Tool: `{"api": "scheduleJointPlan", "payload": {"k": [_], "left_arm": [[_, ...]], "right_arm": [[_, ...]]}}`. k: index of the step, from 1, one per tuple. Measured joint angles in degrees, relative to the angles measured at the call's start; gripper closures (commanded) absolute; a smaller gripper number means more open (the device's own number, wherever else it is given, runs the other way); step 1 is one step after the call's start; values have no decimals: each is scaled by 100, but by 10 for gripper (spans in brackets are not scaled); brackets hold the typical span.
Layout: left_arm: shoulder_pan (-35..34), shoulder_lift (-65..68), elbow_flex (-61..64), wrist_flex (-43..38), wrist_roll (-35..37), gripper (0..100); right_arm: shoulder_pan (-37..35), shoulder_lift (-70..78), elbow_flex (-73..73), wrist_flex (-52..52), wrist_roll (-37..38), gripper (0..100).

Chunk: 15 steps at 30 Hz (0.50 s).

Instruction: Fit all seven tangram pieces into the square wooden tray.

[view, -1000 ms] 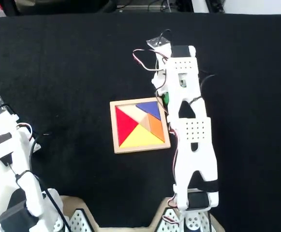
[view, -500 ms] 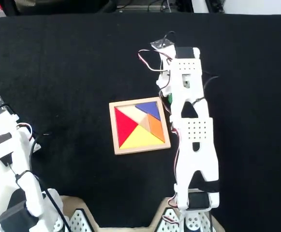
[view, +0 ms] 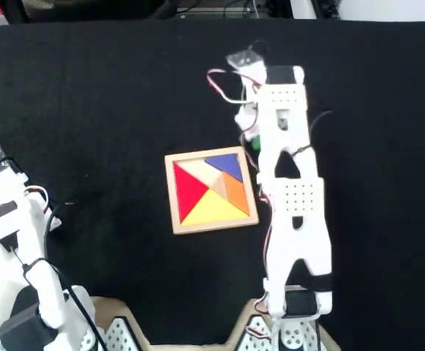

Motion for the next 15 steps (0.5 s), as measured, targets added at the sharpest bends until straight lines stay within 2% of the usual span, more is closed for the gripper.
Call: {"api": "scheduleJointPlan", "payload": {"k": [4, 10, 15], "left_arm": [[0, 0, 0, 0, 0, 970], [0, 0, 0, 0, 0, 970], [0, 0, 0, 0, 0, 970]], "right_arm": [[-176, -1020, 985, 0, -9, 832], [-747, -2901, 3341, -88, 0, 832], [-1354, -4097, 5495, -1160, -9, 833]]}}
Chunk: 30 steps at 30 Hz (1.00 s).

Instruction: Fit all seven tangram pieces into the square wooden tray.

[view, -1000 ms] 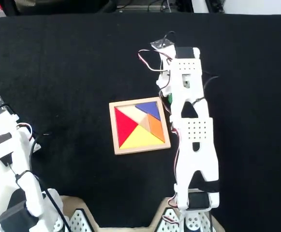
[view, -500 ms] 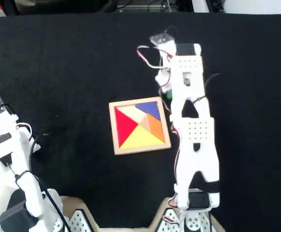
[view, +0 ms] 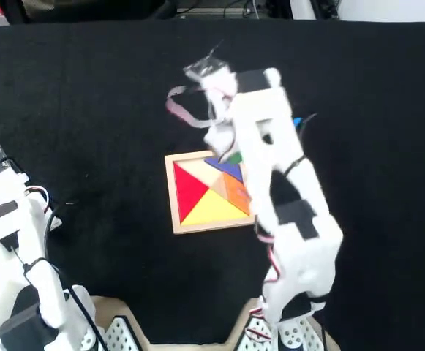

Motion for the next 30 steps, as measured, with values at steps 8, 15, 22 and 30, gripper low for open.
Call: {"api": "scheduleJointPlan", "payload": {"k": [8, 15, 22, 30], "left_arm": [[0, 0, 0, 0, 0, 970], [0, 0, 0, 0, 0, 970], [0, 0, 0, 0, 0, 970], [0, 0, 0, 0, 0, 970]], "right_arm": [[-589, -141, 1477, -1530, -9, 835], [-818, 176, 1477, -1793, -9, 835], [-818, 352, 1486, -1820, -9, 832], [-712, 352, 1486, -1820, 158, 717]]}}
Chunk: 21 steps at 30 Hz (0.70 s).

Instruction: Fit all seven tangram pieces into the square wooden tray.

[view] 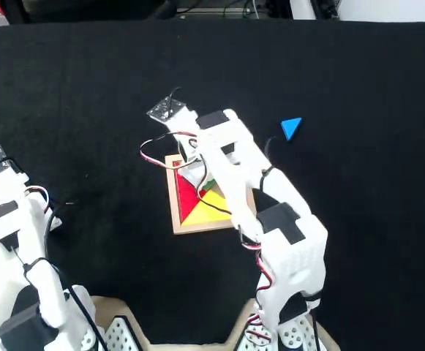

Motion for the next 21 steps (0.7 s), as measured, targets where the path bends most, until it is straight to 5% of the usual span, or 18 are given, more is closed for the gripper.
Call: {"api": "scheduleJointPlan", "payload": {"k": [14, 21], "left_arm": [[0, 0, 0, 0, 0, 970], [0, 0, 0, 0, 0, 970]], "right_arm": [[26, -185, 0, 35, 246, 727], [35, -484, 0, -589, -26, 975]]}}
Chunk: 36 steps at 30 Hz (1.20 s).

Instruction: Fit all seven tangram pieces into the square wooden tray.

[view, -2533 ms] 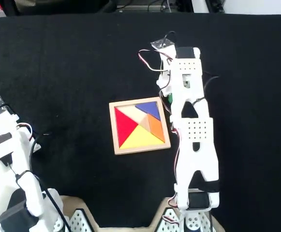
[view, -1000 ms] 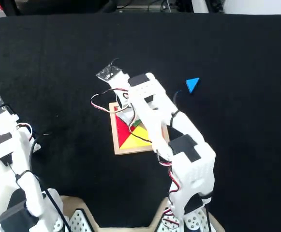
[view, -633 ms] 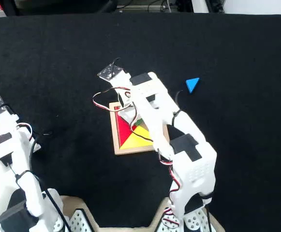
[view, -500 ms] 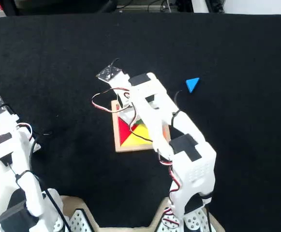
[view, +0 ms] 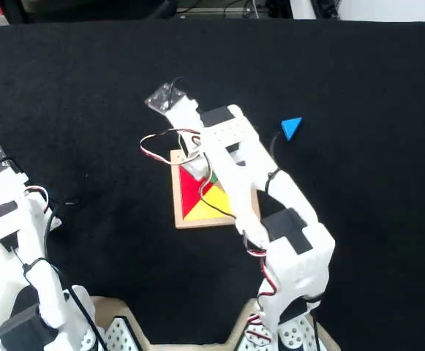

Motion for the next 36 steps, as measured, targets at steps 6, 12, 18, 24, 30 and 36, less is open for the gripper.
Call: {"api": "scheduleJointPlan", "payload": {"k": [6, 12, 18, 24, 30, 36], "left_arm": [[0, 0, 0, 0, 0, 970], [0, 0, 0, 0, 0, 970], [0, 0, 0, 0, 0, 970], [0, 0, 0, 0, 0, 970], [0, 0, 0, 0, 0, 970], [0, 0, 0, 0, 0, 970]], "right_arm": [[0, 413, -237, -264, -202, 972], [18, 1521, -1275, 105, -211, 986], [62, 1758, -1978, 1002, -202, 987], [211, 1785, -2048, 1073, -211, 987], [281, 1785, -2048, 1064, -211, 987], [404, 1635, -2374, 1486, -202, 987]]}}
